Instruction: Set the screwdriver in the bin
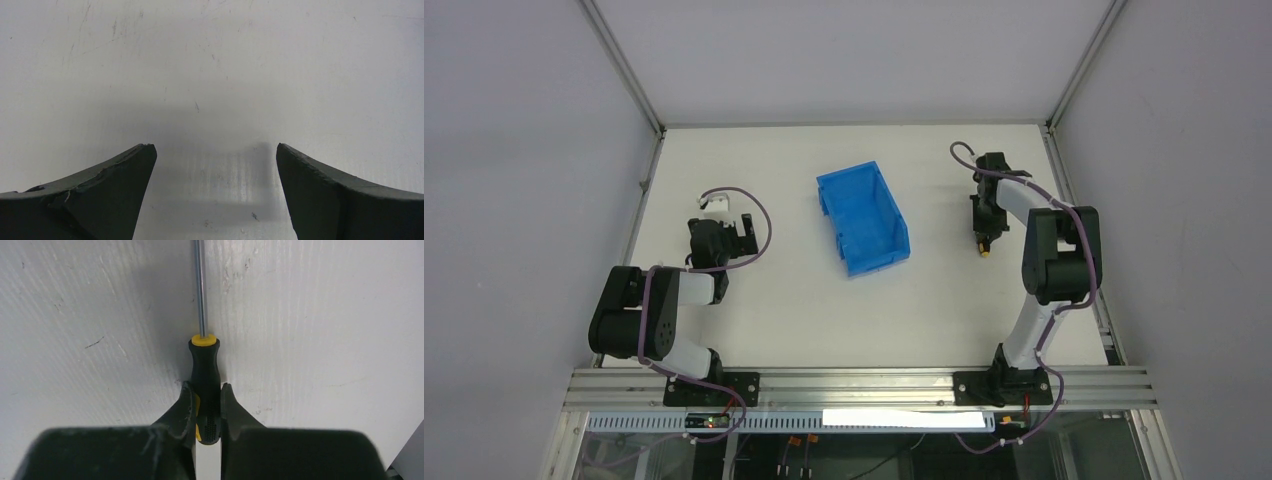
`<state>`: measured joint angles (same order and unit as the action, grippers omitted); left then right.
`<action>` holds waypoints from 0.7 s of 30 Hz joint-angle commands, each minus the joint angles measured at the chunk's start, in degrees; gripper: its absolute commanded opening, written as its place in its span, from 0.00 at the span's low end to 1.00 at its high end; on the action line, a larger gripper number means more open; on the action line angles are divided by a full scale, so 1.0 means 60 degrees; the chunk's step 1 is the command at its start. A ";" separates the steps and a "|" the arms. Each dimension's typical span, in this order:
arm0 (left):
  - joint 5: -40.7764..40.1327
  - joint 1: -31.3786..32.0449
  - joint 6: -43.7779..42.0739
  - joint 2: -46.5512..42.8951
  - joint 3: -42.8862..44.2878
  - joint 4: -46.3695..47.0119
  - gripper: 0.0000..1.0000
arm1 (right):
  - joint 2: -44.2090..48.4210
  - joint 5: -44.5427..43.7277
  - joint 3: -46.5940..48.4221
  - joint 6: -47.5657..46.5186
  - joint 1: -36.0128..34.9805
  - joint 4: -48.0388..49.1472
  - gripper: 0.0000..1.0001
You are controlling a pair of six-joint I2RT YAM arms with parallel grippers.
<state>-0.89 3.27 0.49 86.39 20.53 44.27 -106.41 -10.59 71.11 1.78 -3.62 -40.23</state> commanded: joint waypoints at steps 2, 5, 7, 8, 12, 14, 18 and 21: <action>0.0180 -0.0076 0.0063 -0.0014 0.0196 0.0371 1.00 | 0.0519 0.0689 0.0369 -0.0138 -0.0039 -0.0254 0.00; 0.0191 -0.0074 0.0064 -0.0023 0.0196 0.0371 1.00 | 0.1177 0.0686 0.0795 -0.0082 -0.0167 -0.0815 0.00; 0.0191 -0.0069 0.0063 -0.0012 0.0196 0.0378 1.00 | 0.1569 0.0487 0.1316 -0.0004 -0.0333 -0.1403 0.00; 0.0191 -0.0075 0.0064 -0.0011 0.0196 0.0381 1.00 | 0.1718 0.0351 0.1581 0.0040 -0.0470 -0.1723 0.00; 0.0192 -0.0069 0.0064 -0.0010 0.0196 0.0370 1.00 | 0.1994 0.0171 0.2999 0.0488 -0.0988 -0.3049 0.00; 0.0185 -0.0076 0.0053 -0.0015 0.0196 0.0371 1.00 | 0.2057 0.0193 0.3649 0.0878 -0.1369 -0.3450 0.00; 0.0191 -0.0076 0.0061 -0.0013 0.0196 0.0371 1.00 | 0.1975 0.0546 0.4637 0.1472 -0.2489 -0.3627 0.00; 0.0190 -0.0068 0.0060 -0.0008 0.0196 0.0376 1.00 | 0.1649 0.0518 0.5328 0.1689 -0.3607 -0.3573 0.00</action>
<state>-0.89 3.27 0.49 86.39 20.53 44.27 -96.01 -8.36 98.08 8.12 -18.20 -58.85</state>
